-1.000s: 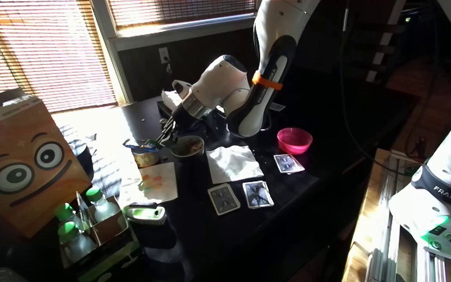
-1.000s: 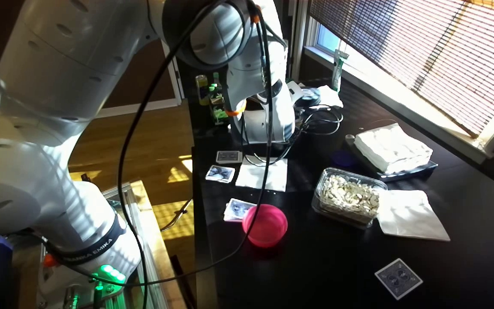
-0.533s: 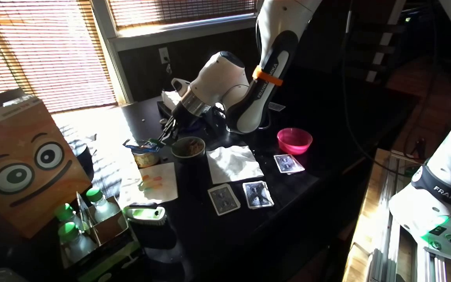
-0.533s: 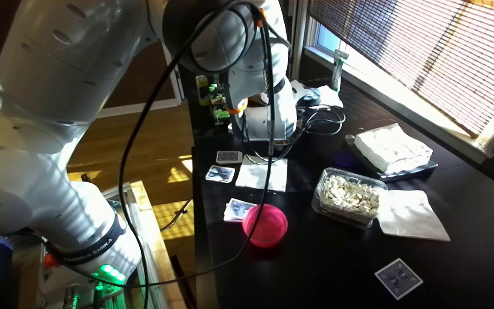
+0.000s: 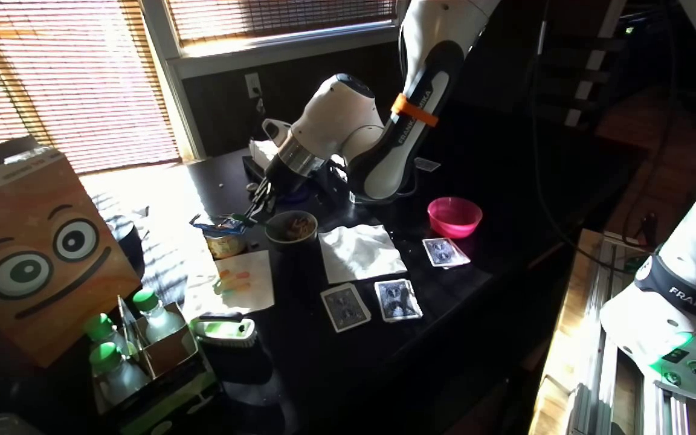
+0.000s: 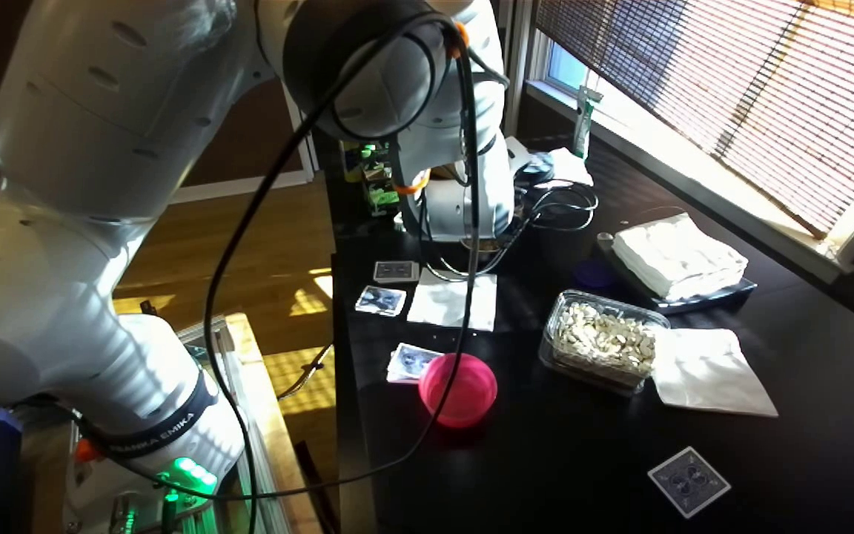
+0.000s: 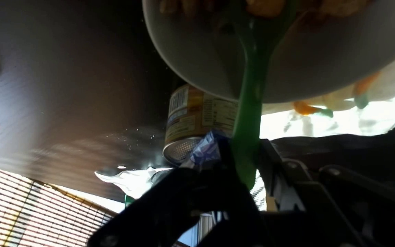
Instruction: Use the green spoon to place some contents from the white and black bowl and put them on the white napkin.
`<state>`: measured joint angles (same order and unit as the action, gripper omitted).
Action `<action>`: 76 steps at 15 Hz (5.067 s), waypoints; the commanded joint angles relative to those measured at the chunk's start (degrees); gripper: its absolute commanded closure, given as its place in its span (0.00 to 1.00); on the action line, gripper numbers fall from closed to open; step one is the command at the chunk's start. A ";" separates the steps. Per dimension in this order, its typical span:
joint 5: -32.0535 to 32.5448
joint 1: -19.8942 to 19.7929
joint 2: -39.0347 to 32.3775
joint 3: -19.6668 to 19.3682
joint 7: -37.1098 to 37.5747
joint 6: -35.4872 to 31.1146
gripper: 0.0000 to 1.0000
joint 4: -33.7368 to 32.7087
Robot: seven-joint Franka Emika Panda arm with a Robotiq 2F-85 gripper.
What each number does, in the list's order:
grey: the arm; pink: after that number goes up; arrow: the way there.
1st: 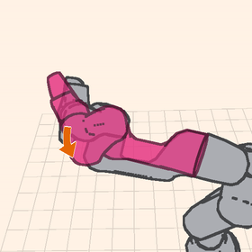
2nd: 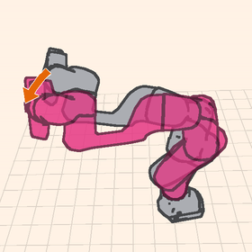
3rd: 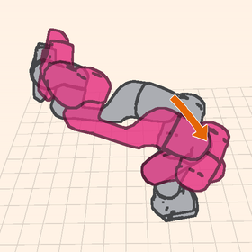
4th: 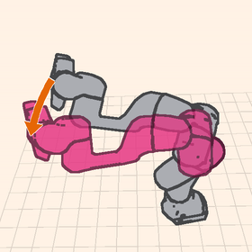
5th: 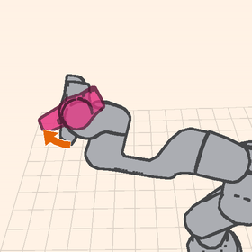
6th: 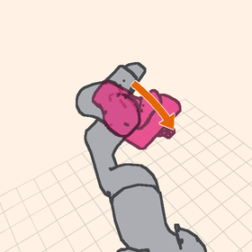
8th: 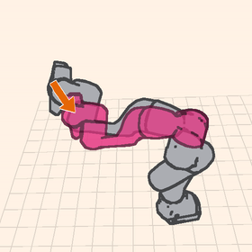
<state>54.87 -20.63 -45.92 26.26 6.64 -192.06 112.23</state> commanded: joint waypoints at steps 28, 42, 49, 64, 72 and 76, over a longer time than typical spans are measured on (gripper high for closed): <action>-2.84 -16.57 0.08 22.27 -7.66 21.15 0.94 0.80; -37.14 -16.94 12.93 21.24 -20.62 17.92 0.94 9.66; -41.88 -17.78 19.61 21.50 -17.96 14.80 0.94 16.05; -40.21 -28.69 21.11 29.50 -19.01 5.44 0.94 27.83; -32.74 -43.16 9.70 39.87 -26.75 3.51 0.94 30.29; -27.96 -47.18 1.56 40.89 -30.06 4.86 0.94 29.67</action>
<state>22.88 -64.73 -36.66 65.90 -20.24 -187.43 142.41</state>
